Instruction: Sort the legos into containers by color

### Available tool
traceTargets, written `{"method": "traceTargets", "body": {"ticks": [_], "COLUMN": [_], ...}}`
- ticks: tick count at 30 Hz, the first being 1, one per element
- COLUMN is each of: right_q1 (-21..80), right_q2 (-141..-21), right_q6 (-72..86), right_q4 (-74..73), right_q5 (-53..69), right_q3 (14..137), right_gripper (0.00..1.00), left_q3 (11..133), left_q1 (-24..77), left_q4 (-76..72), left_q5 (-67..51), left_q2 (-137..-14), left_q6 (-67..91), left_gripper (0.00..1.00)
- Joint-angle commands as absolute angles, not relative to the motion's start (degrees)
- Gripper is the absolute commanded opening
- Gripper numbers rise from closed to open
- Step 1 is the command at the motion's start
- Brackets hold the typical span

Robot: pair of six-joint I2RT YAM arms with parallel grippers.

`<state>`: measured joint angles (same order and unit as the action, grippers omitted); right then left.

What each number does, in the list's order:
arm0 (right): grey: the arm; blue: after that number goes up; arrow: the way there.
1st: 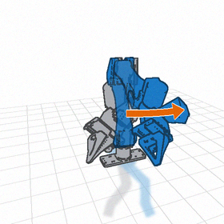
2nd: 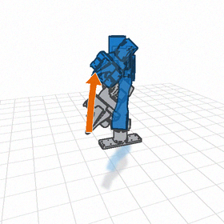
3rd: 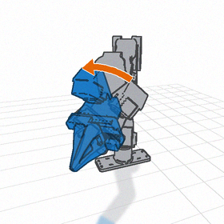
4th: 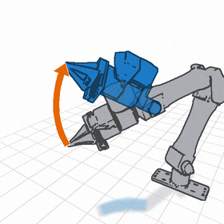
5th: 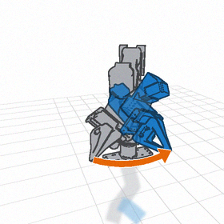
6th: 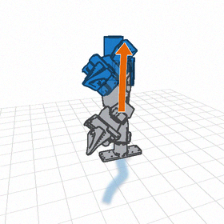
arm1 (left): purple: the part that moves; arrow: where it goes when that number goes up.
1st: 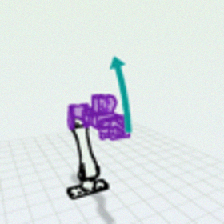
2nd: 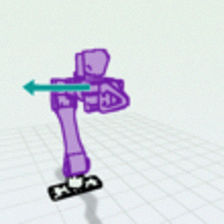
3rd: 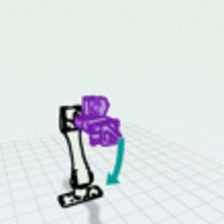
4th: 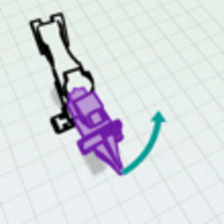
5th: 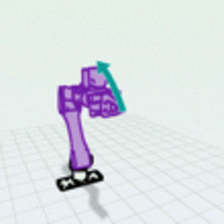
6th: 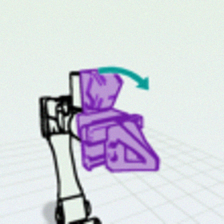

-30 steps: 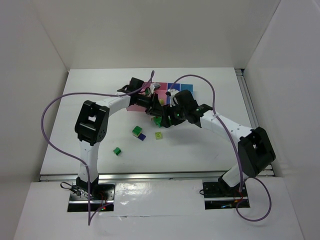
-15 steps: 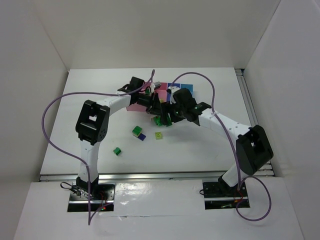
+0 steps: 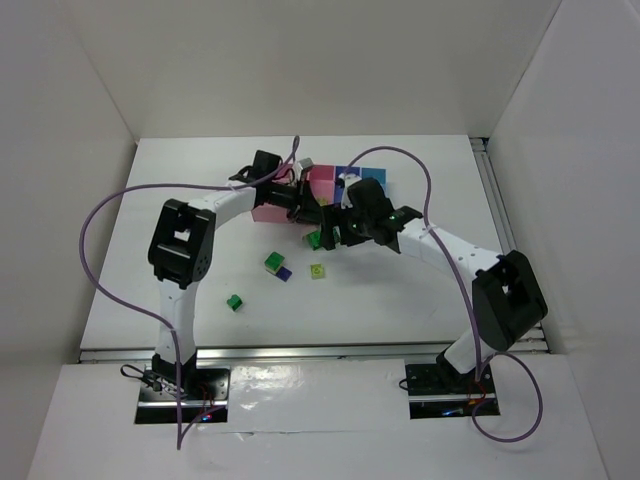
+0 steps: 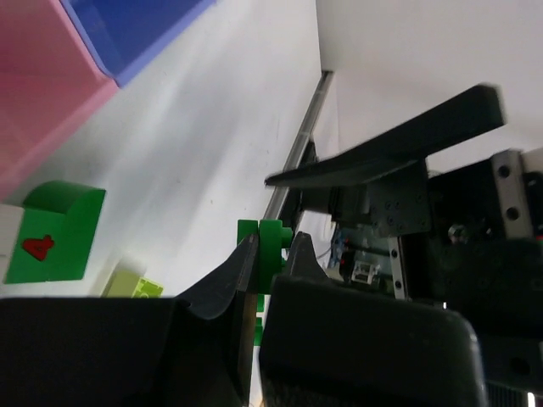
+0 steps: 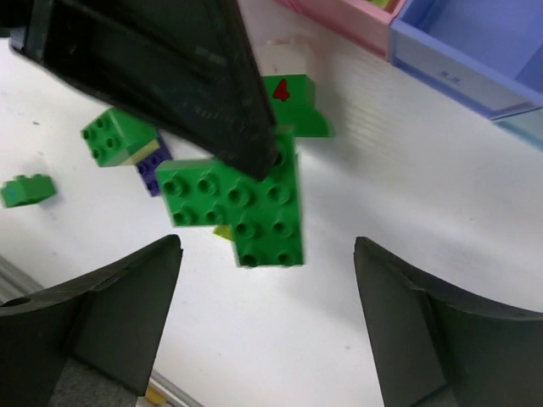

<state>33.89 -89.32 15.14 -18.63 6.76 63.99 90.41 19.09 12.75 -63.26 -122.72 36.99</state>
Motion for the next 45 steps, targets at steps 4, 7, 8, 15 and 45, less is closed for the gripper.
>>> {"method": "traceTargets", "body": {"ticks": [4,7,8,15,45], "right_q1": [34.4,33.8,33.0,23.3,22.6], "right_q2": [-84.6,-81.8,-81.0,-78.4,-95.6], "right_q6": [24.5,28.3,31.1,47.2,62.3], "right_q4": [-10.2,-7.0,-4.8,17.1,42.1], "right_q5": [12.3,12.3,12.3,26.8,35.2], "right_q3": [60.1,57.3,56.4,47.5,51.1], "right_gripper": [0.91,0.91,0.89,0.84,0.57], "left_q3": [90.4,87.3,86.0,79.3,72.9], "left_q1": [17.8,16.4,15.6,15.0,15.0], "left_q4": [-1.8,-7.9,-12.4,-24.8,-34.8], "left_q5": [-58.3,-54.5,-53.5,-48.5,-49.2], "left_q2": [-117.4,-115.5,-113.9,-110.1,-106.9], "left_q6": [51.0,56.9,61.5,74.1,80.1], "left_gripper": [0.0,0.0,0.0,0.0,0.0]}}
